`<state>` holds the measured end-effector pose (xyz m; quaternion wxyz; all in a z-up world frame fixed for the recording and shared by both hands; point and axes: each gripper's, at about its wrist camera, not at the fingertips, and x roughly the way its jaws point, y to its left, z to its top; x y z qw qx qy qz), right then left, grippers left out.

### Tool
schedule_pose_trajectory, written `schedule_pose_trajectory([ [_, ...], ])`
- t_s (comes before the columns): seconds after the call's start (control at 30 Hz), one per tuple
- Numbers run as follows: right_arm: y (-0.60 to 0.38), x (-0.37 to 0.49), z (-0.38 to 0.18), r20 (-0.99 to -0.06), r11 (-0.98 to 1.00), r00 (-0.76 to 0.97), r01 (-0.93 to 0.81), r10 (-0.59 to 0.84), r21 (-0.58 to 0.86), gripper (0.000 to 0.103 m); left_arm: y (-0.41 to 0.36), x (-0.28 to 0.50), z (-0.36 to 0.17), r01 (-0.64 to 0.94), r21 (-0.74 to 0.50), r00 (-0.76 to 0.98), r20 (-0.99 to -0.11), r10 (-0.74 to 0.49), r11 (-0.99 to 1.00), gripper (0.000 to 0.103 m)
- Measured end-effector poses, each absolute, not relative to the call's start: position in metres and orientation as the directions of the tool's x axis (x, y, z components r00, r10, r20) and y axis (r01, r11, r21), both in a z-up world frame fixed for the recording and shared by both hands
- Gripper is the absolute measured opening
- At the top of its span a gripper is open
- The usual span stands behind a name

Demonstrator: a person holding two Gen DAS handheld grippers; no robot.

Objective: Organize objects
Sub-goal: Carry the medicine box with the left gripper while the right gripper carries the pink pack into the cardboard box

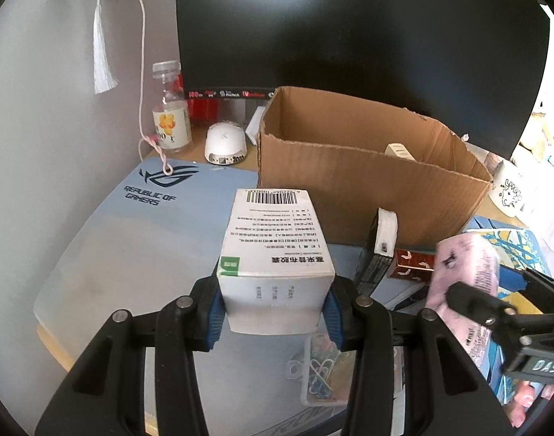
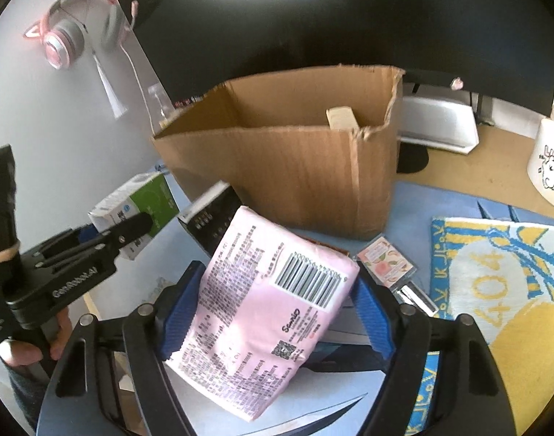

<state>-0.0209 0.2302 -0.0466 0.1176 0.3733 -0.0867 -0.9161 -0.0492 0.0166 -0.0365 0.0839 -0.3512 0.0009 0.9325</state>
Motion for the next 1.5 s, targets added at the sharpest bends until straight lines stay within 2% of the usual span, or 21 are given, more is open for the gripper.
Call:
schedule_pose_trajectory([
  [0.5, 0.240, -0.006, -0.011, -0.565, -0.954, -0.777, 0.155, -0.278, 0.256, 0.081, 0.006, -0.038, -0.013, -0.104, -0.046, -0.800, -0.589, 0.111, -0.993, 0.043],
  [0.93, 0.243, -0.006, 0.038, -0.488, -0.970, -0.842, 0.153, -0.229, 0.191, 0.080, 0.008, -0.032, 0.024, -0.087, -0.027, -0.853, -0.514, 0.088, -0.996, 0.043],
  [1.5, 0.252, -0.048, 0.087, -0.478, -0.985, -0.863, 0.117, -0.162, 0.124, 0.079, 0.033, -0.072, 0.062, -0.106, -0.004, -0.865, -0.493, 0.094, -0.994, 0.043],
])
